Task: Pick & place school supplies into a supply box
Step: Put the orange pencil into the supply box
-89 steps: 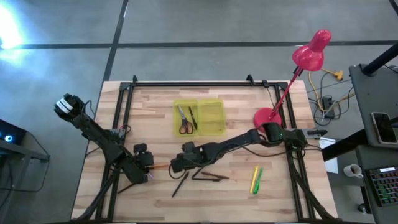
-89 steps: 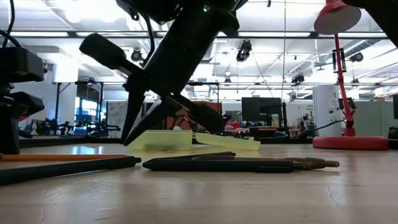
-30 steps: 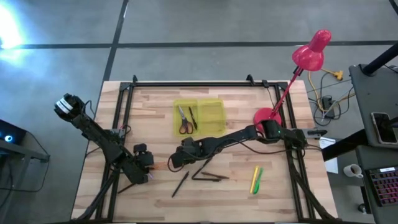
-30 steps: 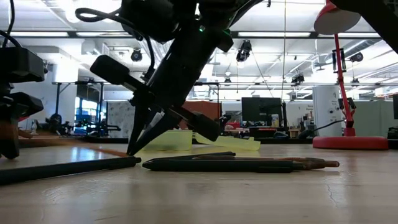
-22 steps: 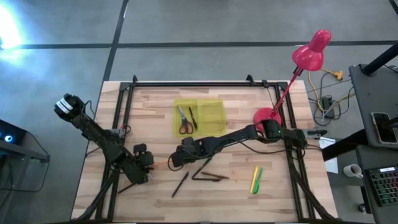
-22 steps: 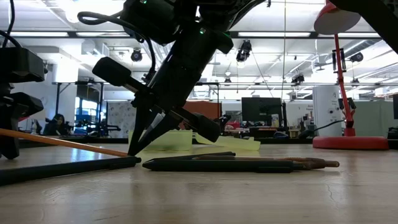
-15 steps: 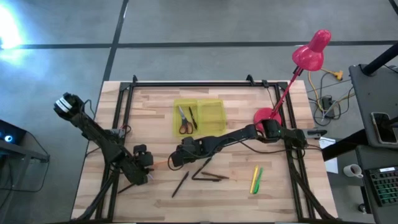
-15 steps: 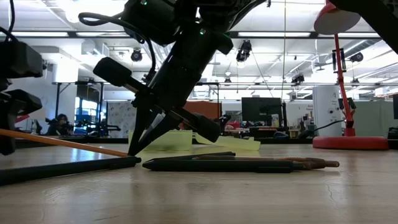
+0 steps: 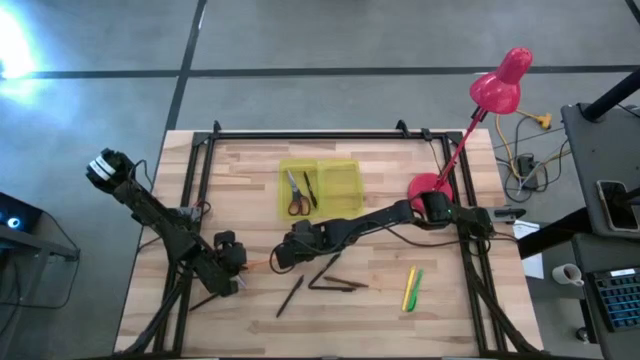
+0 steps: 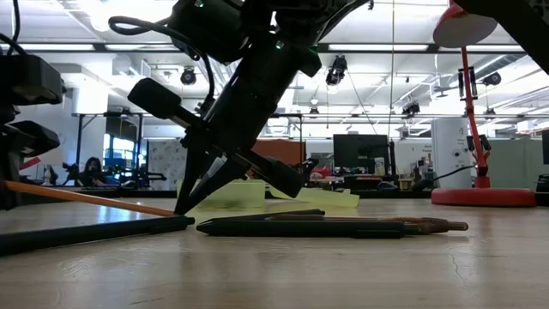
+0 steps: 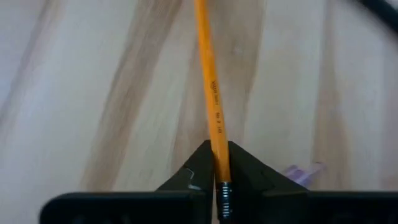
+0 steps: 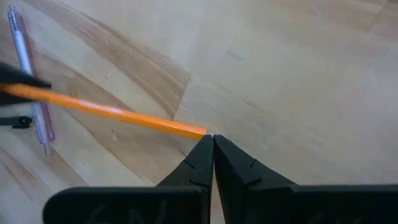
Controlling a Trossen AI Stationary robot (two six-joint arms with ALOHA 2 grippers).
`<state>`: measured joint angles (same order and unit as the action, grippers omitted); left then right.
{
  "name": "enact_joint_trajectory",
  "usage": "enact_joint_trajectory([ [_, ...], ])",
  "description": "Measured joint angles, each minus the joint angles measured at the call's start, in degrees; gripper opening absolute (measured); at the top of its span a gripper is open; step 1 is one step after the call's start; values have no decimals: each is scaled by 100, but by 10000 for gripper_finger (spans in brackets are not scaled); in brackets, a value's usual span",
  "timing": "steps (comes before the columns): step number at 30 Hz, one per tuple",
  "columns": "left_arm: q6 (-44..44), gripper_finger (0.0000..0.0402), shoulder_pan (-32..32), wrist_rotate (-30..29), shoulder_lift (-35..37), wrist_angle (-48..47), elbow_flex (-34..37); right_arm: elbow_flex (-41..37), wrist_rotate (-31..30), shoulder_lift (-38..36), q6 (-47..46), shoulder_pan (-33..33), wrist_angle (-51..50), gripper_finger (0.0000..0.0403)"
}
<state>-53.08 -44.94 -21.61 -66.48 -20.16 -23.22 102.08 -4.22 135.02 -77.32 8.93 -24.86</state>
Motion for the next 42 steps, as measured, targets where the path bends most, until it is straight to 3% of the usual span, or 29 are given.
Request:
enact_joint_trajectory([
  [10,-101,5,13,-105,2,-153,0,-5,63,-400,470,2,-392,9],
  [13,-181,4,77,-118,15,-171,-2,24,-372,-937,681,8,-1158,9],
  [16,-403,4,166,-241,76,-166,-4,-13,-1275,-1509,667,61,-2205,9],
  [22,-941,4,565,-930,588,-151,-55,-171,-2822,-2687,140,227,-3845,9],
  [28,-2168,4,1387,-2425,1298,-87,-128,-621,-3232,-3251,-662,223,-4182,9],
  [30,-2530,4,1925,-2596,1388,104,-34,-775,-3247,-3292,-847,235,-4178,9],
  [32,-2523,4,2505,-2401,1367,697,103,-952,-3219,-3279,-949,236,-4156,9],
  [37,-1845,4,3750,-975,852,3336,388,-1475,-2938,-3263,-957,250,-3598,9],
  [42,-2010,4,4661,-144,87,3528,68,-1598,-2877,-3263,-970,342,-3448,9],
])
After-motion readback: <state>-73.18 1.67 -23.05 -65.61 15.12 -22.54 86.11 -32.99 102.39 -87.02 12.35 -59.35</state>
